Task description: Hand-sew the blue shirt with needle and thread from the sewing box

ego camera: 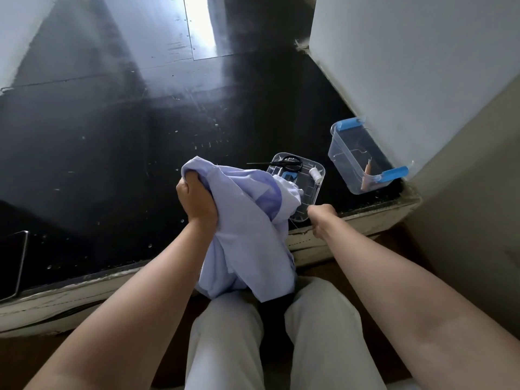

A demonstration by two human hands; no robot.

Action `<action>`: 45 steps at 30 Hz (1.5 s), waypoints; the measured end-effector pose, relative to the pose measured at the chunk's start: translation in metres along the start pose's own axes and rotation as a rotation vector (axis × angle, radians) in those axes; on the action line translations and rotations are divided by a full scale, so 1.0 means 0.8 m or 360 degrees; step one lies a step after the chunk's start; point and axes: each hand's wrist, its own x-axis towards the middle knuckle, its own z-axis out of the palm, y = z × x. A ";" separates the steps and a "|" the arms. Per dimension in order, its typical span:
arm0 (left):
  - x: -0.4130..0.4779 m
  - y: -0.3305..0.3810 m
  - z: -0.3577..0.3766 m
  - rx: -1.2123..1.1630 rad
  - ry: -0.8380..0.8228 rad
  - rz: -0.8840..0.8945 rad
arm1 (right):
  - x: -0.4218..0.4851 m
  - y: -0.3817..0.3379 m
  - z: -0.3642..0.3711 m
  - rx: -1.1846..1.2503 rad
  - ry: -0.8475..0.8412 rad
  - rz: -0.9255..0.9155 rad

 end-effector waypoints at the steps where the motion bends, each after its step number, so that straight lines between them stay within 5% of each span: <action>1: -0.001 -0.001 -0.003 -0.0005 0.0004 -0.0003 | -0.002 0.000 0.002 -0.0003 -0.0037 0.0041; 9: 0.002 0.005 -0.015 -0.0016 -0.0019 -0.0052 | -0.022 -0.014 0.014 0.0597 -0.0428 0.0135; 18: -0.015 0.025 -0.026 -0.0009 -0.0237 -0.0009 | -0.035 -0.008 -0.001 0.0350 -0.0269 -0.0083; 24: -0.058 0.066 -0.029 0.0129 -0.0462 0.0199 | -0.104 -0.017 -0.034 0.0394 -0.0413 -0.0597; 30: -0.117 0.116 -0.035 0.0266 -0.0673 0.0540 | -0.194 -0.013 -0.071 0.0261 -0.1109 -0.1184; 39: -0.196 0.165 -0.063 0.0243 -0.0971 0.0648 | -0.260 0.024 -0.134 0.0292 -0.1093 -0.1378; 45: -0.249 0.227 -0.068 -0.0159 -0.1342 0.0363 | -0.314 0.012 -0.177 0.0412 -0.0897 -0.1413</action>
